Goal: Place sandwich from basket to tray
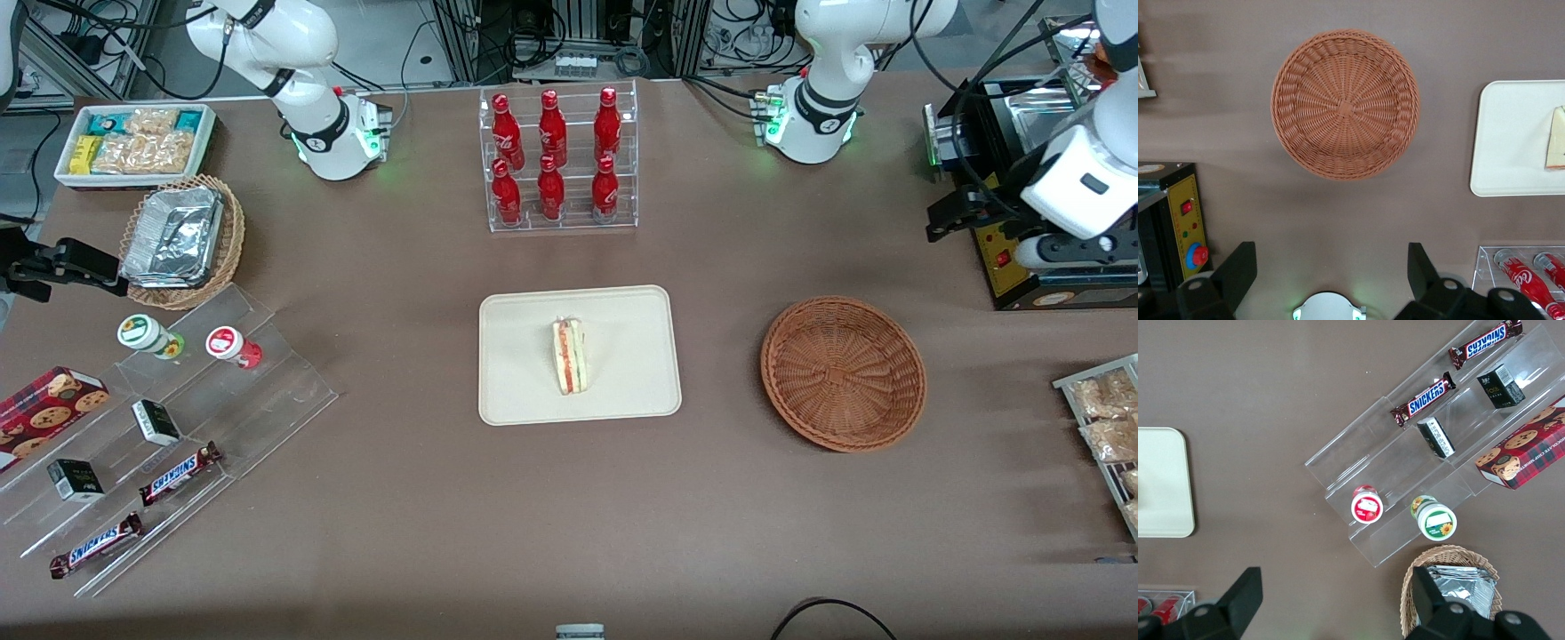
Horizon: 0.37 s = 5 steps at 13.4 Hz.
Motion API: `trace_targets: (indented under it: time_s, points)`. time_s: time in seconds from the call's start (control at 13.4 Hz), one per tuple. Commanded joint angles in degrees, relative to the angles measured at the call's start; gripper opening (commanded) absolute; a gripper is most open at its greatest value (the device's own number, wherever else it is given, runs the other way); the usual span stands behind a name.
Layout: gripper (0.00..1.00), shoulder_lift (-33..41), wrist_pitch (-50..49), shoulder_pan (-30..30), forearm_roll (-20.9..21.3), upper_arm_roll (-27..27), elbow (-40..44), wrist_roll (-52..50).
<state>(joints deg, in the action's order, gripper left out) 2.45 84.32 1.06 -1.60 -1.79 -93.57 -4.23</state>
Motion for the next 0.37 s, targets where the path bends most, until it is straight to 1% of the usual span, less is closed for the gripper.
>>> trace_targets:
  time_s: [0.0, 0.07, 0.22, 0.3]
  points:
    - [1.00, -2.5, -0.1, 1.1, 1.9, 0.7, 4.4, 5.3]
    - [1.00, -2.5, 0.0, 1.1, 3.7, 0.6, 4.5, 6.7]
    - [1.00, -2.5, 0.3, 0.8, 4.7, -1.1, 4.5, 6.8]
    - [1.00, -2.5, 0.3, 0.6, 6.2, -1.9, 4.4, 6.9]
